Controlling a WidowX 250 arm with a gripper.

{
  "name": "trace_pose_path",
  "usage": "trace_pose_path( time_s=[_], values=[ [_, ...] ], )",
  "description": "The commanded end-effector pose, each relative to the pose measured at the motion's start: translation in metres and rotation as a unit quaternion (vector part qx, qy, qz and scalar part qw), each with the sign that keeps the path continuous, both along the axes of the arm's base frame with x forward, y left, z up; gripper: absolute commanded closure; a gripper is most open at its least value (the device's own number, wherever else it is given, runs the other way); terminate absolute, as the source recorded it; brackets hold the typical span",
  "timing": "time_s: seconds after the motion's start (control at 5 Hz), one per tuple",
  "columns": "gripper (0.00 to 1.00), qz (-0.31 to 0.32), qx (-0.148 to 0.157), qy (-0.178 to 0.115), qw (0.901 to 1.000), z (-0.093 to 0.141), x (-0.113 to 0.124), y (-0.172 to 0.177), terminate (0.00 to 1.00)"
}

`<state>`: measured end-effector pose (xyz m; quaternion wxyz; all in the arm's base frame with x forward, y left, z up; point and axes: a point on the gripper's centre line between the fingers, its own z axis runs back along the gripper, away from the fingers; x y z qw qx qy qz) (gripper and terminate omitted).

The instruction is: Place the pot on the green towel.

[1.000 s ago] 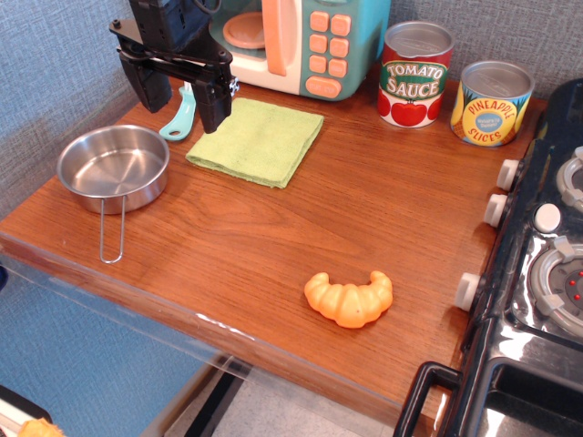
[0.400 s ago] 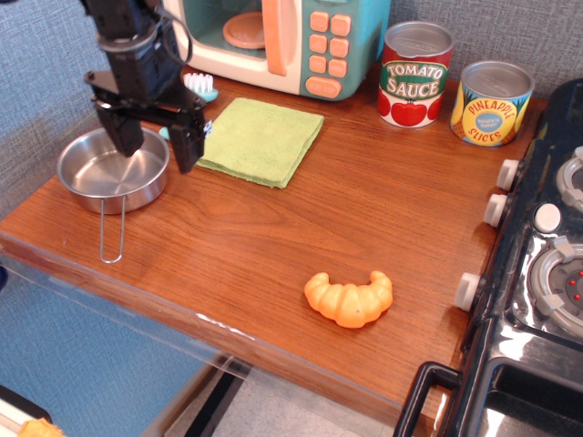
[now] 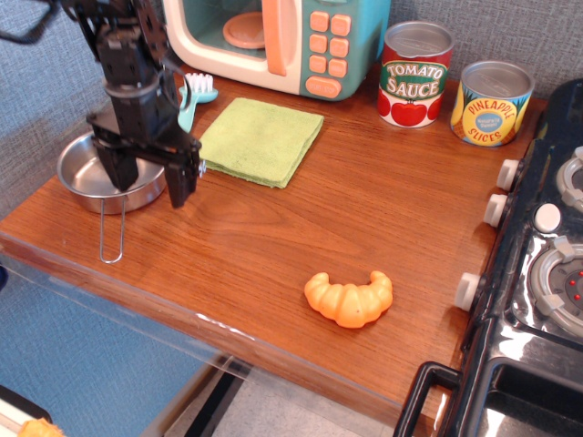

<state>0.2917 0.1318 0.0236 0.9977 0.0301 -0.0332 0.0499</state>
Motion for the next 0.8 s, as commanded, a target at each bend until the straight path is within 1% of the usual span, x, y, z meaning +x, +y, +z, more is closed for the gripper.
trace_pose_path(
  time_s=[0.0,0.2,0.4,0.6],
  values=[
    [0.00,0.003,0.011,0.002,0.9999,-0.009,0.017,0.001,0.00],
    [1.00,-0.009,0.009,0.006,0.9999,-0.010,0.018,-0.002,0.00],
    [1.00,-0.019,0.009,0.006,0.9998,-0.008,0.018,-0.003,0.00],
    [1.00,-0.027,0.013,0.005,0.9995,0.001,0.017,-0.005,0.00]
  ],
)
